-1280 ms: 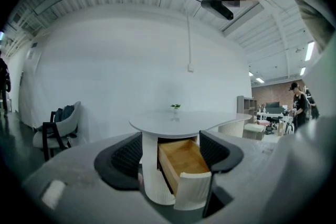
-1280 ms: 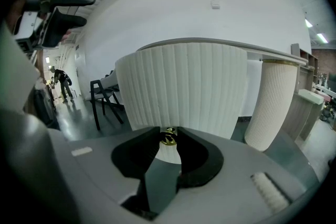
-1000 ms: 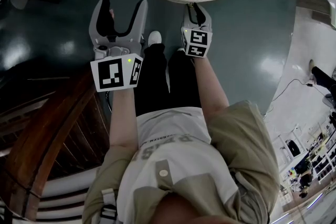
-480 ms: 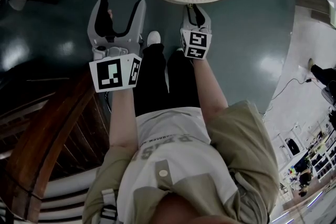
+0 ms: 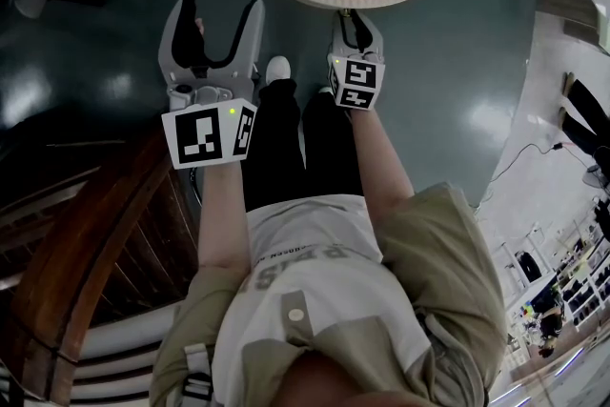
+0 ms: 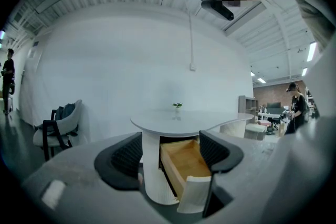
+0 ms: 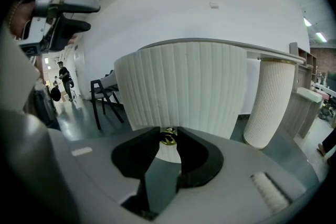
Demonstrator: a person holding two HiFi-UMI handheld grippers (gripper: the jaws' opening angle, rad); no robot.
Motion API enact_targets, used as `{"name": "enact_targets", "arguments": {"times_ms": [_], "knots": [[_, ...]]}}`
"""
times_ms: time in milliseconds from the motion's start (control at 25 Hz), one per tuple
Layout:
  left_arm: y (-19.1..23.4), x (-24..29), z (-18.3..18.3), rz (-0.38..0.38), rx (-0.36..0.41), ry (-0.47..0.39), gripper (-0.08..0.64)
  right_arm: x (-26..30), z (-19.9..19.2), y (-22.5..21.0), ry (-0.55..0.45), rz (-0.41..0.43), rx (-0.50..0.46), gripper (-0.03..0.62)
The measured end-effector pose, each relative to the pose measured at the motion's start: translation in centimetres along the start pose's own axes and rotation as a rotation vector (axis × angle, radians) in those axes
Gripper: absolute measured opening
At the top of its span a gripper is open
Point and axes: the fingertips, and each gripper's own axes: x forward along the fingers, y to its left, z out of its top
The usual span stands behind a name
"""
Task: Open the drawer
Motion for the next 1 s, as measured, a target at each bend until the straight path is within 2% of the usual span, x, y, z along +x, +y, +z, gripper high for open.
{"name": "enact_targets", "arguments": {"times_ms": [1000], "knots": [[0.29,-0.31,0.44,0.008,0.002,0.005,0.345,-0.11,-0.18,0.0,0.008,0.012,0.009,0.107]]}}
